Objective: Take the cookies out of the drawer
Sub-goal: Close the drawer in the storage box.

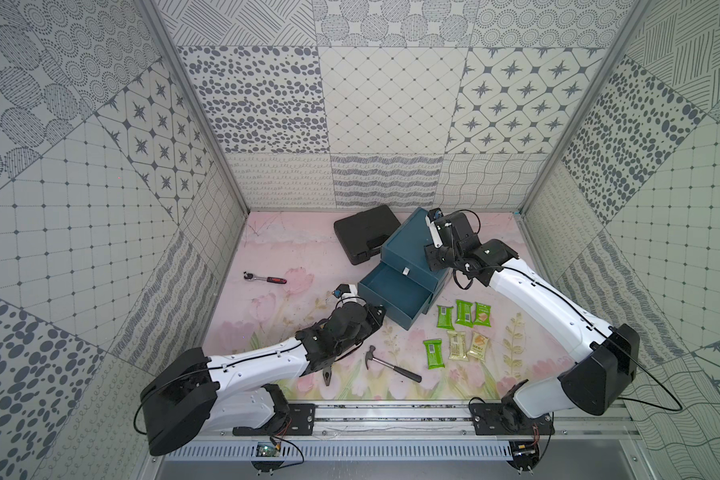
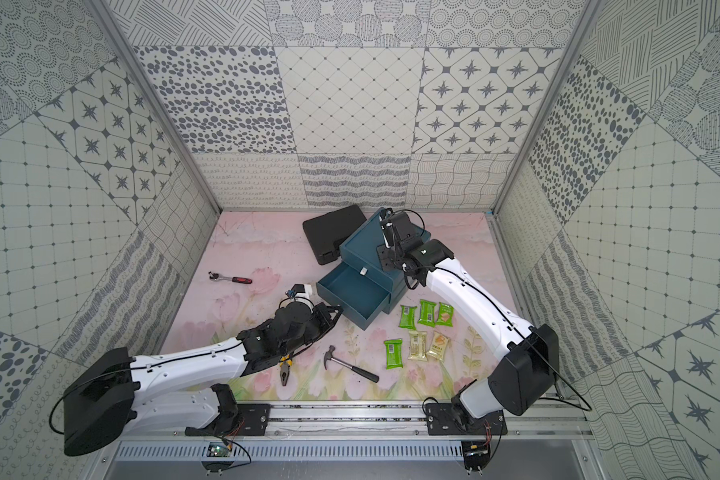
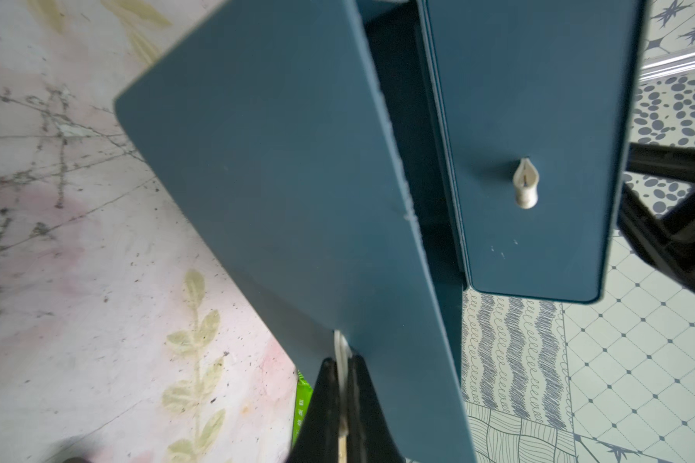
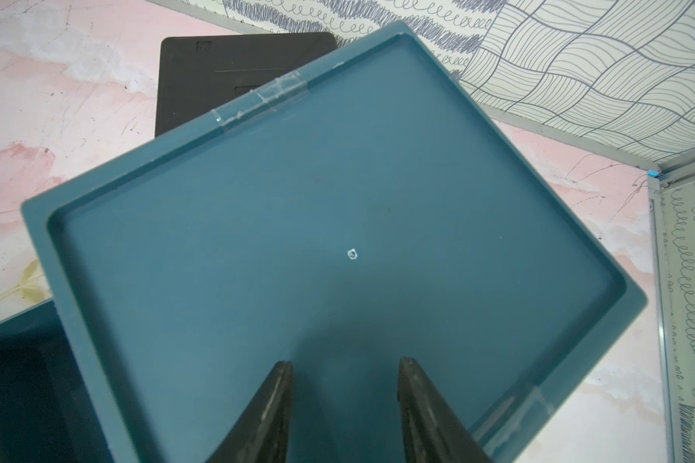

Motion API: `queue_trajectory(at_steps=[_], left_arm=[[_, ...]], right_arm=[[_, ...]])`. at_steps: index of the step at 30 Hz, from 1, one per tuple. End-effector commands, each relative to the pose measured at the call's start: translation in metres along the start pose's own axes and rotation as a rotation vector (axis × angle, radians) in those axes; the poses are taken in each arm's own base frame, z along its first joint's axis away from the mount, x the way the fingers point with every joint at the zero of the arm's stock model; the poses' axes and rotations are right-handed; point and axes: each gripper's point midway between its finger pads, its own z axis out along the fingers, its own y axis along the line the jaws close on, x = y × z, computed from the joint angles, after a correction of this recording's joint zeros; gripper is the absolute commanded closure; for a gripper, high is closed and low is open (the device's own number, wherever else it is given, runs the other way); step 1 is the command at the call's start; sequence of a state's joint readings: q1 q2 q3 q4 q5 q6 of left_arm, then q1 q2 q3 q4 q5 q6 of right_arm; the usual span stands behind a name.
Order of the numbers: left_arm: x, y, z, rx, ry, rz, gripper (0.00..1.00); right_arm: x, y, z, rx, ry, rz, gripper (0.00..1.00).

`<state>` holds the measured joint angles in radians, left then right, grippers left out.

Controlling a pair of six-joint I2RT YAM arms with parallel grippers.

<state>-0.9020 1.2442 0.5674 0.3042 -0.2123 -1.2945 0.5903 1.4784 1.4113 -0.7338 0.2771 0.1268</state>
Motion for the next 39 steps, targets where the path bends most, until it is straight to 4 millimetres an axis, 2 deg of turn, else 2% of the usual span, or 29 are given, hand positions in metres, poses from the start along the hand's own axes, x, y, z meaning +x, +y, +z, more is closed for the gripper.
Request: queue_trajectory(at_steps=[1, 5, 14, 19, 27, 34, 39], left_arm=[[0.0, -0.03, 0.023, 0.076, 0.007, 0.007, 1.0], [0.001, -0.039, 0.042, 0.076, 0.004, 0.014, 1.0], [0.002, -0.045, 0.078, 0.079, -0.013, -0.029, 1.0], [0.002, -0.05, 0.091, 0.081, -0.025, -0.029, 1.0], [0.005, -0.047, 0.111, 0.073, -0.023, -0.063, 0.98], [0.005, -0.049, 0.114, 0.07, -0.021, -0.06, 0.92], [0.005, -0.038, 0.103, 0.043, -0.026, -0.069, 0.77]], right_arm=[[0.039, -0.002, 0.01, 0.03, 0.127, -0.029, 0.54], [0.045, -0.002, 0.013, 0.043, 0.151, -0.031, 0.55], [0.047, 0.001, 0.015, 0.04, 0.16, -0.024, 0.56], [0.05, 0.0, 0.018, 0.046, 0.171, -0.027, 0.56], [0.052, 0.0, 0.019, 0.049, 0.177, -0.024, 0.57], [0.051, 0.0, 0.02, 0.049, 0.177, -0.025, 0.57], [0.049, 0.001, 0.02, 0.046, 0.174, -0.024, 0.57]])
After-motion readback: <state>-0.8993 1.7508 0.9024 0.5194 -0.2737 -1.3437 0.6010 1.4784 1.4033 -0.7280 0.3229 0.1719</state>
